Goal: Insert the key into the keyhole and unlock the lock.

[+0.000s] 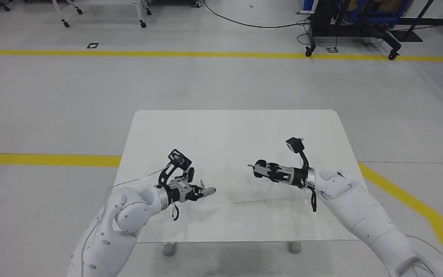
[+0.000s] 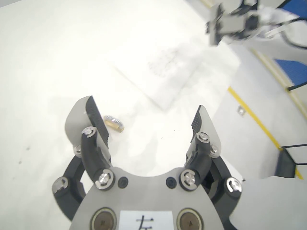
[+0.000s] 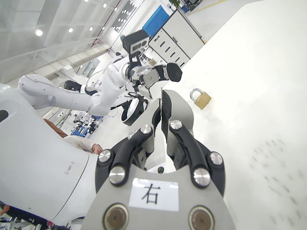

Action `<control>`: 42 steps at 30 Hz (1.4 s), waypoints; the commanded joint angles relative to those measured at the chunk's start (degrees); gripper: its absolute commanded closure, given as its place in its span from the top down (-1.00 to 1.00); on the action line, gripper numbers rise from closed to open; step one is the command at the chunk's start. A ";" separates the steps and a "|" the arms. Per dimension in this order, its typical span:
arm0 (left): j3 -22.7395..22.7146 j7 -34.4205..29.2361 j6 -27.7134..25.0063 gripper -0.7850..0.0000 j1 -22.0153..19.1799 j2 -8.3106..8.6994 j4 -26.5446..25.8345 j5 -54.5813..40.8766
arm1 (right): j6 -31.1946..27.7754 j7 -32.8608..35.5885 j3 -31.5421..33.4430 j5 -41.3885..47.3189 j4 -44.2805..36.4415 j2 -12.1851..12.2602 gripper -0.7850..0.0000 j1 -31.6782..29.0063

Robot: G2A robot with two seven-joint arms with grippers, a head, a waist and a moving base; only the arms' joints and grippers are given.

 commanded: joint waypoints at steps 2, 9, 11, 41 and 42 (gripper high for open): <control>3.23 -0.08 4.41 1.00 0.39 -0.36 -0.09 5.91 | 0.00 -1.53 2.78 -1.23 -1.53 0.45 -1.00 -1.88; 9.02 -1.56 9.98 0.98 -3.78 -1.39 3.81 12.92 | 0.00 -2.47 4.25 -2.01 -2.73 0.62 -1.00 -3.22; 9.95 -1.18 11.57 0.72 -4.69 -1.69 4.67 13.79 | 0.00 -2.47 4.25 -2.01 -2.73 0.62 -1.00 -3.22; 10.34 1.72 13.24 -1.00 -5.53 -2.64 4.90 12.63 | 0.00 -2.47 4.25 -2.01 -2.73 0.62 -1.00 -3.22; 9.57 3.90 13.15 -1.00 -5.29 -2.72 5.21 10.26 | 0.00 -2.47 4.25 -2.01 -2.73 0.62 -1.00 -3.22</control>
